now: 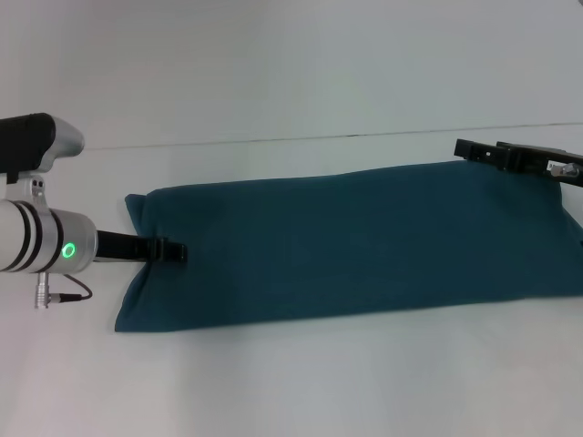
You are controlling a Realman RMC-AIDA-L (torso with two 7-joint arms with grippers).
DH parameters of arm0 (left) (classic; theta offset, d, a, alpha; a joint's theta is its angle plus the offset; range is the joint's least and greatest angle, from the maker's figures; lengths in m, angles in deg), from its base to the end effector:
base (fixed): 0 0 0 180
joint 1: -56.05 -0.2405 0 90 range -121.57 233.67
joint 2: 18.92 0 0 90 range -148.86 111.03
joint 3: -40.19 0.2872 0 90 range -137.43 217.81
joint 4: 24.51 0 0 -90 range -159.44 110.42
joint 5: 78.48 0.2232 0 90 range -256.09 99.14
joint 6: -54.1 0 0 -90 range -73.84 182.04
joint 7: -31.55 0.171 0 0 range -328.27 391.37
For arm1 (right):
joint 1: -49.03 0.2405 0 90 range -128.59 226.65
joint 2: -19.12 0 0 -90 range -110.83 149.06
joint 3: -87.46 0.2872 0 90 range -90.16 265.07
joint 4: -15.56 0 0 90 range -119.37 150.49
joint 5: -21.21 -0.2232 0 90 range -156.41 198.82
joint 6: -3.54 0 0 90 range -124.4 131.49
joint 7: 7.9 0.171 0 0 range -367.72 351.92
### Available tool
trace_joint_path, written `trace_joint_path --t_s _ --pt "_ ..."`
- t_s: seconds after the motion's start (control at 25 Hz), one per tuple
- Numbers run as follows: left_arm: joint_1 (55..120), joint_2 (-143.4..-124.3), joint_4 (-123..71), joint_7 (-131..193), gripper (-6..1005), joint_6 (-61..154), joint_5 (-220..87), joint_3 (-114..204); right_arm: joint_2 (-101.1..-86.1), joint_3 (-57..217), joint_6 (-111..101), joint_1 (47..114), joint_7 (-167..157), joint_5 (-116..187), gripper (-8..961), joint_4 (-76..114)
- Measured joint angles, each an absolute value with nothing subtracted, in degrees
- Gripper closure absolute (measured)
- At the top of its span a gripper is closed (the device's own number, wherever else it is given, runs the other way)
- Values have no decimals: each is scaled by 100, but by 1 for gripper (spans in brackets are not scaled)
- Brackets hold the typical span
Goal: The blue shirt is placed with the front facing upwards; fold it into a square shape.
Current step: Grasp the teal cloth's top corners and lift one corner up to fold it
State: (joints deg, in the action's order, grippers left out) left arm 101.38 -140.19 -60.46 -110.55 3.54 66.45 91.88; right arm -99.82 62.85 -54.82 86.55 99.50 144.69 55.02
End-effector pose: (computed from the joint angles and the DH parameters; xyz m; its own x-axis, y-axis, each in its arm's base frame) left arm -0.2813 0.4713 -0.0750 0.4527 0.8203 0.3494 0.8543 -0.2868 -0.4334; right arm 0.3289 0.4636 0.0246 0.4547 -0.5469 -0.7029 -0.8904 -0.2979 -0.3442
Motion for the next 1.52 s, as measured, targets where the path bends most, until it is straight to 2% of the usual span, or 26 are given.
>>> trace_joint_path --t_s 0.16,0.56,0.8,1.04,1.48,1.52 --pt "10140 -14037 -6081 -10991 429 376 6645 9181 -9994 6285 -5473 8645 9950 14469 82 5494" --pt "10023 -14209 -6532 -10946 666 256 6647 9190 -10027 6277 -5555 8562 9746 14068 82 5441" --pt "9990 -14267 -7024 -10956 902 -186 6646 9193 -10031 6278 -5717 8328 8737 12894 85 4992" --pt "9970 -14283 -7325 -10949 976 -456 6418 9211 -10041 6320 -5755 8164 7290 11846 87 4246" --pt "9778 -14310 -8378 -11008 975 -1154 6024 9406 -10120 6364 -5747 8310 3038 9973 217 2024" --pt "9773 -14308 -8444 -11010 975 -1204 5996 9406 -10130 6363 -5737 8373 2764 9925 263 1872"
